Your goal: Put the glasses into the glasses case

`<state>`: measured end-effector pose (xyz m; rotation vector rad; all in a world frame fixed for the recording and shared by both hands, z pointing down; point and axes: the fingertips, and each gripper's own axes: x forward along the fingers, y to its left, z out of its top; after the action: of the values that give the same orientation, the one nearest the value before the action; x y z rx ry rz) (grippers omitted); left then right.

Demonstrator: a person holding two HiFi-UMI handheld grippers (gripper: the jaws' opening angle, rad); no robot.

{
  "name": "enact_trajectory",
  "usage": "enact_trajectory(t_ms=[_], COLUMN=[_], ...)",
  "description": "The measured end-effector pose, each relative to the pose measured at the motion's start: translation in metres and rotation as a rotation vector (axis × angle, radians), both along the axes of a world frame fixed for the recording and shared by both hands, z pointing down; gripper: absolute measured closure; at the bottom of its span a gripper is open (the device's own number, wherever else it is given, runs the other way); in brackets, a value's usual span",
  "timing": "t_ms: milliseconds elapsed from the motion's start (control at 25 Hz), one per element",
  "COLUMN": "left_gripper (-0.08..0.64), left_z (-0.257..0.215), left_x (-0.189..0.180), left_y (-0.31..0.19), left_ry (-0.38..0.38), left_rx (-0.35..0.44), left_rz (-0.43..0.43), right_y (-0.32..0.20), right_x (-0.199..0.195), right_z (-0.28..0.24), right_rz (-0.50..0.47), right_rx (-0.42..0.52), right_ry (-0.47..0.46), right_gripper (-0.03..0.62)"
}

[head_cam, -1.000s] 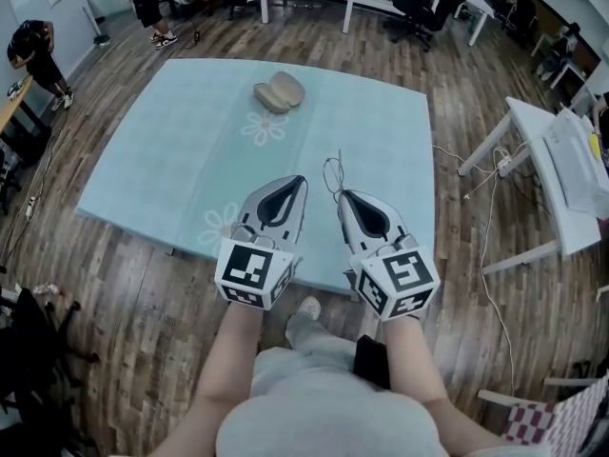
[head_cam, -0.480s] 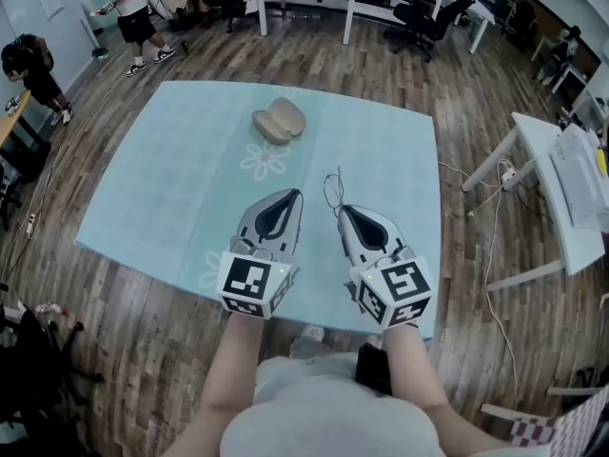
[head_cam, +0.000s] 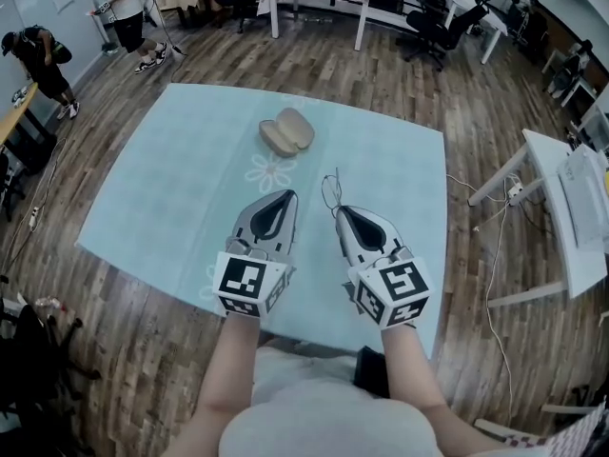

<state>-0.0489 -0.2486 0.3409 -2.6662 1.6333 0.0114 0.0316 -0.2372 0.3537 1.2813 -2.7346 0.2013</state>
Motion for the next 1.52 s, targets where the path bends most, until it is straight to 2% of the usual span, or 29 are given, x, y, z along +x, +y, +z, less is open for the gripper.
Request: enact_trajectory(t_ms=[320, 920, 1240, 1520], left_gripper=[0.552, 0.552, 0.552, 0.552], left_z=[0.006, 0.014, 0.033, 0.056], left_x=[-0.019, -0.064, -0.089, -0.096], left_y=[-0.014, -0.084, -0.119, -0.151], left_ry=[-0.001, 0.006, 0.015, 0.03], left_rx=[-0.017, -0.048, -0.092, -0.121], left_rz=[-0.017, 0.033, 0.04, 0.054], right_y=[-0.016, -0.084, -0.125, -0.165], right_x=[-0.012, -0.05, -0.077, -0.096], right_z=[0.004, 0.012, 0.03, 0.052], right_rz=[-0.004, 0.059, 0.044, 0.024], right_rx=[-0.011, -0.043, -0.083, -0.148], right_ry=[-0.006, 0.013, 0.053, 0.034], right_gripper=[0.581, 0.581, 0.581, 0.581])
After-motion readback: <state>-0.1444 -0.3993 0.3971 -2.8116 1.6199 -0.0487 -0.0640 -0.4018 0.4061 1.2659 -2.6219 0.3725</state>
